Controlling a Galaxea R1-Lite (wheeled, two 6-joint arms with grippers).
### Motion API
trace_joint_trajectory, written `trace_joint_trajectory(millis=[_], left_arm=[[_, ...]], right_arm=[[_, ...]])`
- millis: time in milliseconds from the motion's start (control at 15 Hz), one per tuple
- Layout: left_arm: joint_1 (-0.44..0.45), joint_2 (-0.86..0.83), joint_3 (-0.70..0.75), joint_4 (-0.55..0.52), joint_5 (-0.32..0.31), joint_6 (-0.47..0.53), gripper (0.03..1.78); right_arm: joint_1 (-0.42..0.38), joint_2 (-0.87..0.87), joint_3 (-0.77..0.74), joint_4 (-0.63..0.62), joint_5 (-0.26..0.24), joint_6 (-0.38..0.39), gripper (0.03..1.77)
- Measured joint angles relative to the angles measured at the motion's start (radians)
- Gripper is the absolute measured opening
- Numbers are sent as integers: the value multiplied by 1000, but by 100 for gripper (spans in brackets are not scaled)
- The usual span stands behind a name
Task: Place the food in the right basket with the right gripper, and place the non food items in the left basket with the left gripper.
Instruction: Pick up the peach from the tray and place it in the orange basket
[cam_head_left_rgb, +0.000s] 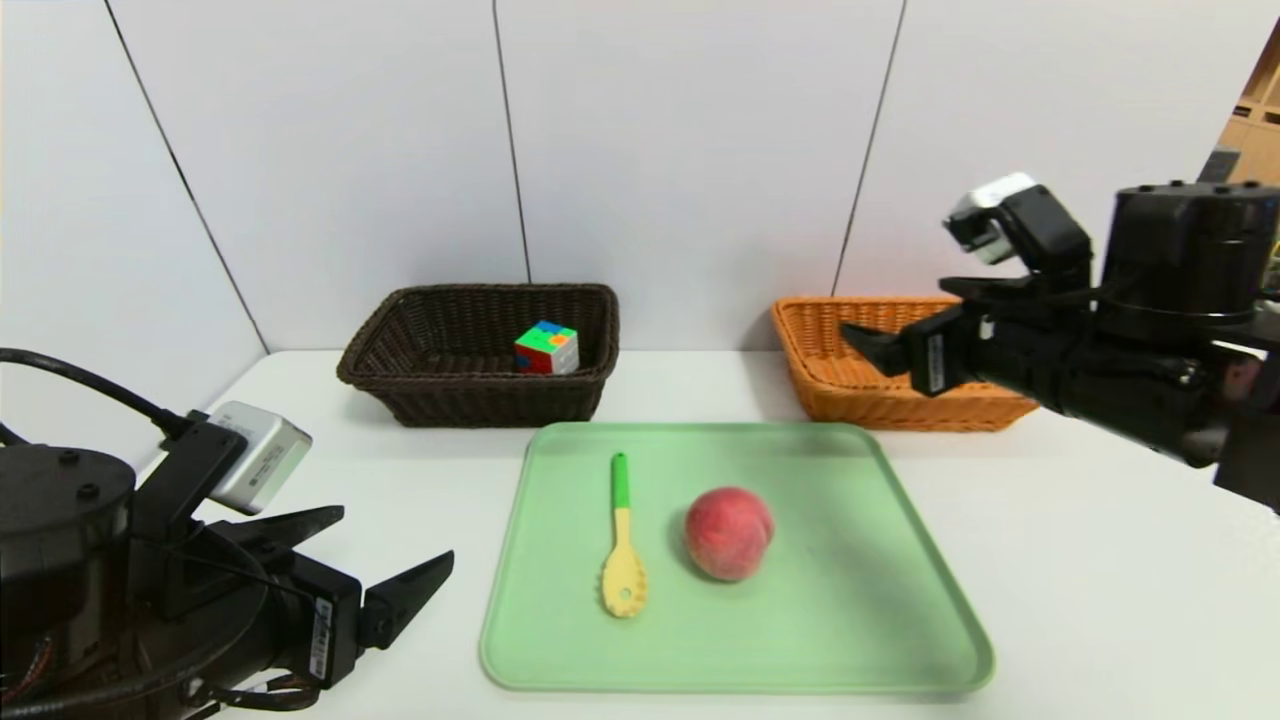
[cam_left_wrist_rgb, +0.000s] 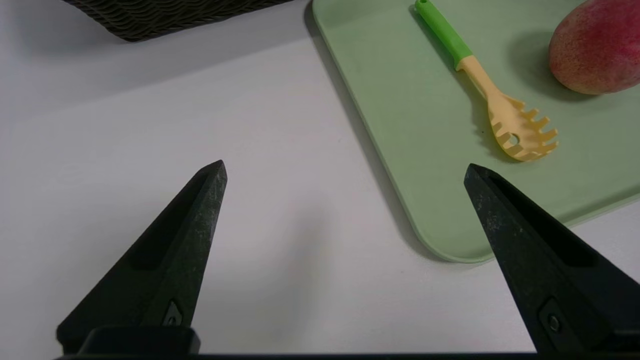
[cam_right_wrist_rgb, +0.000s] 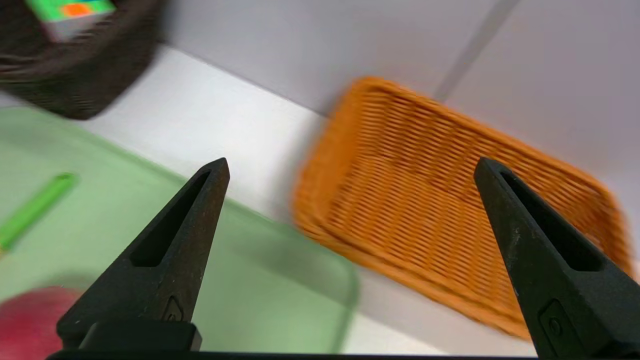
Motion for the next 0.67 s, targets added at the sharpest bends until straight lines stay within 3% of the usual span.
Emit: trace_joint_trajectory(millis=[200,467,667], left_arm=[[4,-12,5,0,2,0,169],[7,-23,10,0,2,-5,169],[7,-30,15,-12,1,-4,169]], right_arm=[[-48,-113,152,-70,-91,23,169],[41,-250,293,-69,-245,93,169],[70,-333,395,-70,-267,111,169]])
